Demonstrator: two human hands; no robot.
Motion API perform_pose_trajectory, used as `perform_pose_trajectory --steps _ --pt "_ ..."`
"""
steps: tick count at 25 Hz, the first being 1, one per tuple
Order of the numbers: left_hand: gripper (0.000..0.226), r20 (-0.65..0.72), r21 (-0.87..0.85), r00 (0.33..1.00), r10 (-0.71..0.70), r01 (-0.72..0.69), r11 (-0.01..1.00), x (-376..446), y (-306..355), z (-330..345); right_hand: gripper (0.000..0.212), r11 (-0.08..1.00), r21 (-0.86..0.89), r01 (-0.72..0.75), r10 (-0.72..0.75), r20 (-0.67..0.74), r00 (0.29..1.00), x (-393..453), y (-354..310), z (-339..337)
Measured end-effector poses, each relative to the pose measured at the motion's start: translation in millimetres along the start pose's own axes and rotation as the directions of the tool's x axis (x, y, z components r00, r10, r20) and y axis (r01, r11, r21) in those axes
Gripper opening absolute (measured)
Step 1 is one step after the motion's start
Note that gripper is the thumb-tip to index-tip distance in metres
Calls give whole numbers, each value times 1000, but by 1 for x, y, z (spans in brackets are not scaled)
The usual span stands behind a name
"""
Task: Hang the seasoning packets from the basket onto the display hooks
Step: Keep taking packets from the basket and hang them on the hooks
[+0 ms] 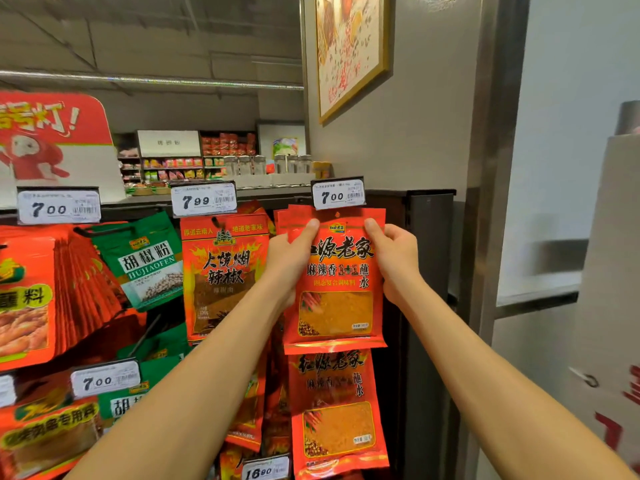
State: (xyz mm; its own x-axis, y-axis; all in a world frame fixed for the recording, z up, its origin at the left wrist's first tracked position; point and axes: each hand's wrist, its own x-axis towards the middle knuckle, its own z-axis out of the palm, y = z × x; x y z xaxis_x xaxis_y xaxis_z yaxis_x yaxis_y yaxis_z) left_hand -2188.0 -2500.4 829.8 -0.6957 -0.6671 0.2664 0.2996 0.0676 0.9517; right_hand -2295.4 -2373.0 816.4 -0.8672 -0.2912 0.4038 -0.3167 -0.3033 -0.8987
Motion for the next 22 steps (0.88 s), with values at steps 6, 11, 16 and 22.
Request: perform_pose_trajectory --steps 6,11,16,22 --pt "30 -61 33 996 -57 59 998 13 12 6 39 991 -122 -45 37 -72 997 20 -7 13" --pt "29 -120 41 991 -66 71 997 18 14 12 38 986 -160 -37 20 -103 994 27 -6 14" --pt "31 -129 51 990 -56 63 997 15 3 3 36 981 -179 -82 70 -71 995 23 6 12" --pt "42 -138 332 973 183 -129 934 24 -28 -27 32 972 -222 -73 70 -21 997 20 37 15"
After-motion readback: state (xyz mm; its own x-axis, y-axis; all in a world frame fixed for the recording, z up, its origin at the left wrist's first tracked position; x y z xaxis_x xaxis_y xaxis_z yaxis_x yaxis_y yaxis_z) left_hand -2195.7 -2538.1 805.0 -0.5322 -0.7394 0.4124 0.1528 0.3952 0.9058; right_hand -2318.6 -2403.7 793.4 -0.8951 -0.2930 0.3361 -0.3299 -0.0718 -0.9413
